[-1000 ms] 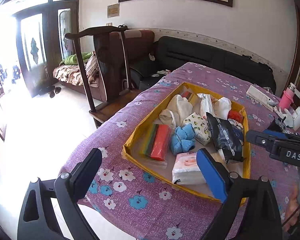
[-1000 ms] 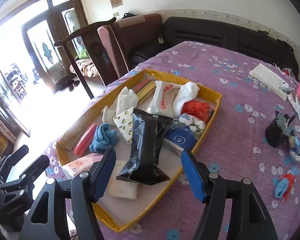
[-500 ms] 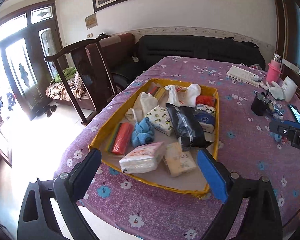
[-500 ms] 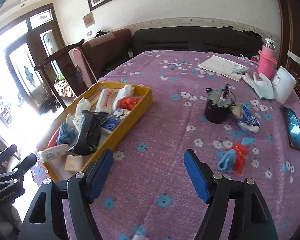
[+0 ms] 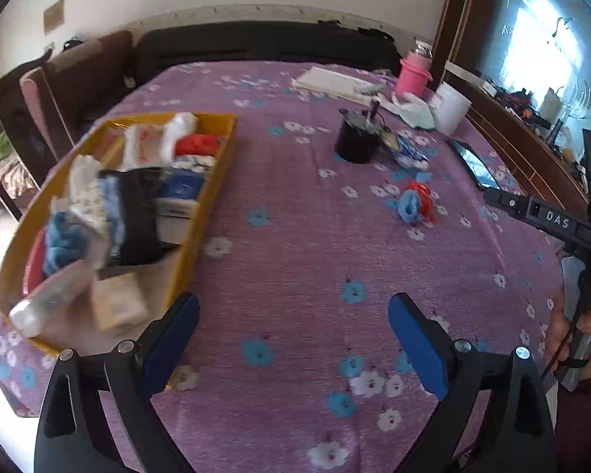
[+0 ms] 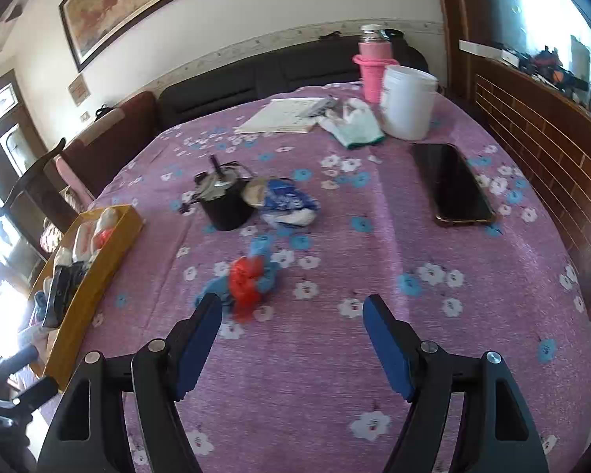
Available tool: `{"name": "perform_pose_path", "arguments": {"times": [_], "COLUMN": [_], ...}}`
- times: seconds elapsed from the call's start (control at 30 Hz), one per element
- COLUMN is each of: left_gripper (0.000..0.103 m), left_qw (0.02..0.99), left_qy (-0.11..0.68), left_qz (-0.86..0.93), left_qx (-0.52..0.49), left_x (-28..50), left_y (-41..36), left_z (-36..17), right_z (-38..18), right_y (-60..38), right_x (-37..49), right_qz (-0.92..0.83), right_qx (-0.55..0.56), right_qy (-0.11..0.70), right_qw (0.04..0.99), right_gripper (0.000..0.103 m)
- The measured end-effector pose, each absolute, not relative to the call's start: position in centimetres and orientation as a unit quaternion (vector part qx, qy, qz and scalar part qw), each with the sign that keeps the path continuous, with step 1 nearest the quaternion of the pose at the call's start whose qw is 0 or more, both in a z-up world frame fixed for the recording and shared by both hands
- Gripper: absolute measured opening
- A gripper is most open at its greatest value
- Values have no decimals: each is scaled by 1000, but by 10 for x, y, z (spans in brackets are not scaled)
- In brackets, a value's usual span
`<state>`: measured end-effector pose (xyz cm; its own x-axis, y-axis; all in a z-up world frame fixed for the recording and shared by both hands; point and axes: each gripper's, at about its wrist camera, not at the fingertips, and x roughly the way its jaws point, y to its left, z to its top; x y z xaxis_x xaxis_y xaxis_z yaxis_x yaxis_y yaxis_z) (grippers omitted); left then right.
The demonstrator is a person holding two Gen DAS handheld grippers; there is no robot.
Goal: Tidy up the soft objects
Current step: 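Withdraw both open tools from the tray toward the blue cloth and Vinda bag, then grasp the blue cloth with red bag with the left tool while the right tool grasps the blue Vinda bag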
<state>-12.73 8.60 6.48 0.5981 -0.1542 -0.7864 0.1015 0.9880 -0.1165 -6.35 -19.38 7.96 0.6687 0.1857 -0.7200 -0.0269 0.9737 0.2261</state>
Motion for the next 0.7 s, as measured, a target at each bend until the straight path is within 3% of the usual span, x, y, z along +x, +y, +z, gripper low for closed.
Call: {"name": "perform_pose_path", "arguments": {"times": [0.37,0.43,0.7], "left_gripper": [96,103,103], "left_qw": [877,872,868], "left_qy": [474,481,489], "left_qz": [-72,-85,-78], "left_qx": [6,3,35], "left_x": [-66,-63,-62], "left_y": [64,65,56], "left_z": [10,9,4], "right_z": [57,47,27], "right_y": [-207,-195,-125], "right_x": [-22,-3,32], "right_qz": [52,77,268], "right_qx": [121,156,256], "right_qy": [454,468,519], "right_qw": [881,866,771], "right_gripper": [78,78,80]}}
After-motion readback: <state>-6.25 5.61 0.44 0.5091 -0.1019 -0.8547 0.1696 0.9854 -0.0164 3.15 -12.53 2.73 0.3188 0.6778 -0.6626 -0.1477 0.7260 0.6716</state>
